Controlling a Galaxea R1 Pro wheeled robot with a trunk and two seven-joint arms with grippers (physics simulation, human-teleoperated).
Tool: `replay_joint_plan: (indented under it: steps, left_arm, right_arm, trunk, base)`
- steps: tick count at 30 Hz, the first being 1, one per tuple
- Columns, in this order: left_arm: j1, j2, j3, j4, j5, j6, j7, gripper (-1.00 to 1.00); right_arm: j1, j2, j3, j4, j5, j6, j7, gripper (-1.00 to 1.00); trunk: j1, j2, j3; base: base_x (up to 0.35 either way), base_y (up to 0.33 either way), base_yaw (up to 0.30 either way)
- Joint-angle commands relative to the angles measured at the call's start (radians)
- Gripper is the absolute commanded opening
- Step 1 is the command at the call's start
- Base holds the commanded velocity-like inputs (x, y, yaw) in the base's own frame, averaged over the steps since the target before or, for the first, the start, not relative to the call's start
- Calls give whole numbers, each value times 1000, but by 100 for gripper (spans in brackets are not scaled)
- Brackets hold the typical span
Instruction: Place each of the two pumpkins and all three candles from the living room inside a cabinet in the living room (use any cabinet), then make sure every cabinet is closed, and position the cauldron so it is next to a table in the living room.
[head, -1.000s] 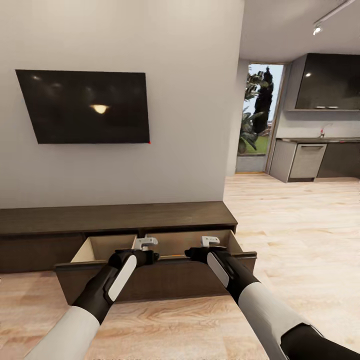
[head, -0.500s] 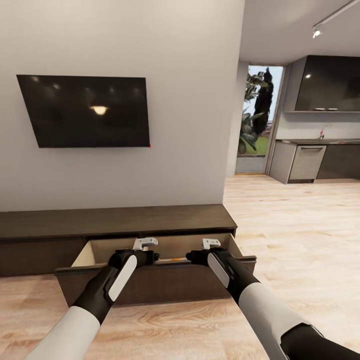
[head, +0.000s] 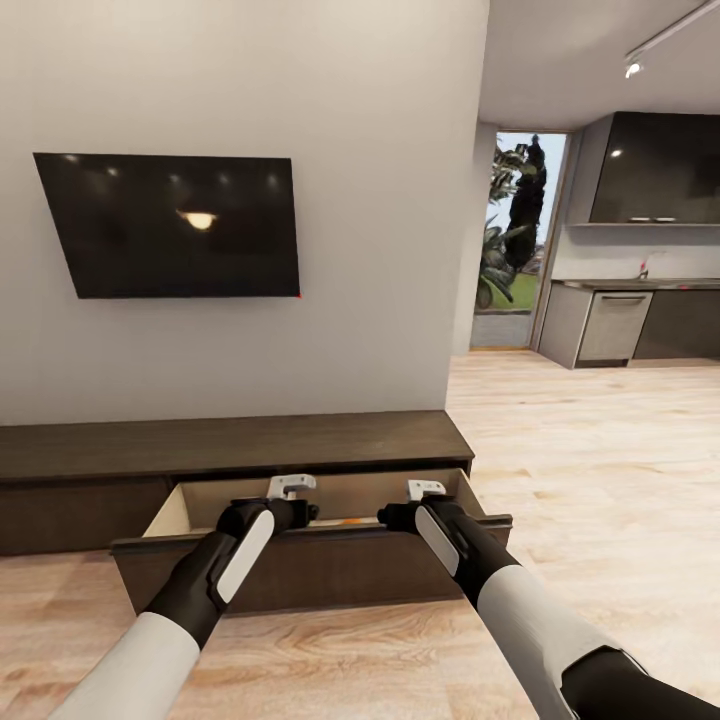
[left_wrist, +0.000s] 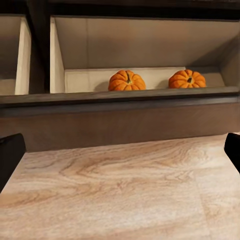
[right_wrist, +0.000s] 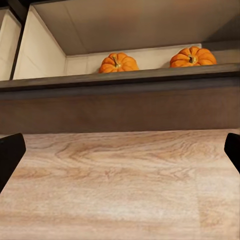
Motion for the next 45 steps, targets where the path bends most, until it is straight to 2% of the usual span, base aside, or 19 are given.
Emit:
replay_joint_plan:
  steps: [1,7,21,34,45]
  left_arm:
    - [-1,1,-2,-2,11,1,10,100]
    - [-1,1,-6,-4,11,-3,7,100]
    - [-1,1,-4,8,11,-8,0,100]
    - [-1,1,-9,55,8,-39,-4,100]
    - [-1,3,-10,59,8,-64,-5,100]
  right_arm:
    - [-1,-1,5,-1,-11,2,-9,100]
    - [-1,-1,5,-2,-11,1,-8,100]
    - [-1,-1,2,-8,-13,-8,1,100]
    - [-1,-2,2,-14,-14,-12,3,100]
    - [-1,-2,2,-16,-14,-15,7,100]
  trunk:
    - [0,-1,-1]
    - [0,-1,-1]
    - [54,-99,-45]
    - [103,-190,-86]
    - [146,-267,-120]
  base:
    - [0,0,0]
    - [0,0,0]
    - [0,0,0]
    - [0,0,0]
    - [0,0,0]
